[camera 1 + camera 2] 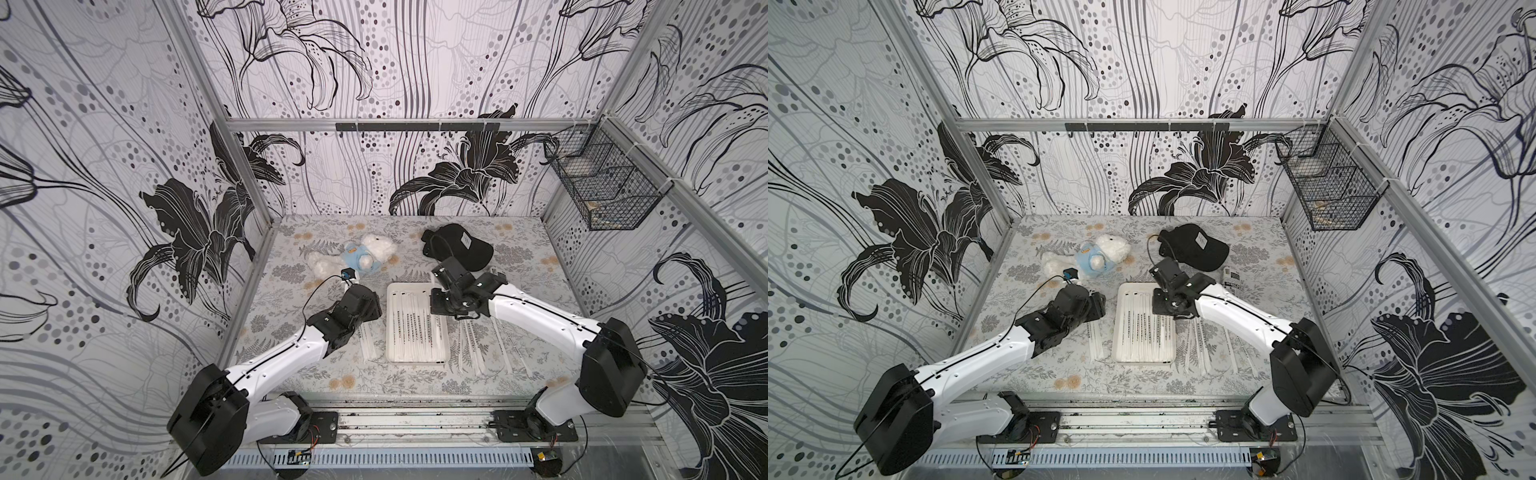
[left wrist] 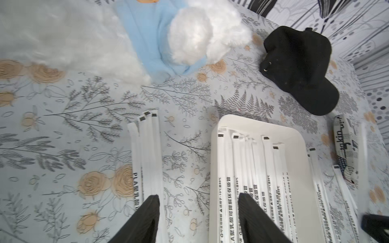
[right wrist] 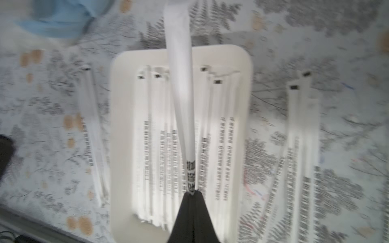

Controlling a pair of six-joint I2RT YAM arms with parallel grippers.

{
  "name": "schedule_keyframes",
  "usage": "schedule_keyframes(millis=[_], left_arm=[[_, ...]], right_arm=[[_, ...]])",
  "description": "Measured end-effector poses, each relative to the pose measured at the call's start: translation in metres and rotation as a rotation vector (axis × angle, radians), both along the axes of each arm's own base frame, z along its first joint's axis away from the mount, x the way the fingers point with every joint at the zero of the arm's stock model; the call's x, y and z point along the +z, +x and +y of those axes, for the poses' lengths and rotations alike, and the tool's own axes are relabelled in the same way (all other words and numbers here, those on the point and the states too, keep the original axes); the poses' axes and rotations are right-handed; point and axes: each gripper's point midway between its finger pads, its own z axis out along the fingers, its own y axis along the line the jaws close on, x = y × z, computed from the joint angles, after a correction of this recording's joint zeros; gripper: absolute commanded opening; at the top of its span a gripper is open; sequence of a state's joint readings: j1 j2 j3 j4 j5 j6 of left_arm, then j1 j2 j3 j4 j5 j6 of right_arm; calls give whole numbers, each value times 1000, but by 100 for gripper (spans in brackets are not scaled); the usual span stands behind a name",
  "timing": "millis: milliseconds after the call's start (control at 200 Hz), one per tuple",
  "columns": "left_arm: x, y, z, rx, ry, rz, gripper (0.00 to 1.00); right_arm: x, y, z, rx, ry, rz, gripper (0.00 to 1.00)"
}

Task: Put the straws into the storage box
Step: Place the straw in the storage box.

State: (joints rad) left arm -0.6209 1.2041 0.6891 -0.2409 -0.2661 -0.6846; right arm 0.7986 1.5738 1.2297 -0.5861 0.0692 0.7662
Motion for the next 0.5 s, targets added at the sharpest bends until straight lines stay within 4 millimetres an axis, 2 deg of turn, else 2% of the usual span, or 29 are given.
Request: schedule_keyframes(millis=[80,125,185,371,501], left_arm=[[0,1,12,31,9,8,64],[1,1,16,43,10,10,64],[2,1,21,53,11,12,64],[4,0,26,64,8,7,64],[0,-2,28,64,10,15,64]], right_arm=[[4,1,41,6,41,-22,3],[-3,3,60,6,55,-21,3],[-18,4,74,-5,59,-5,3],[-68,4,87,-25,25,83,2],[-79,1,92,-21,35,120,3]])
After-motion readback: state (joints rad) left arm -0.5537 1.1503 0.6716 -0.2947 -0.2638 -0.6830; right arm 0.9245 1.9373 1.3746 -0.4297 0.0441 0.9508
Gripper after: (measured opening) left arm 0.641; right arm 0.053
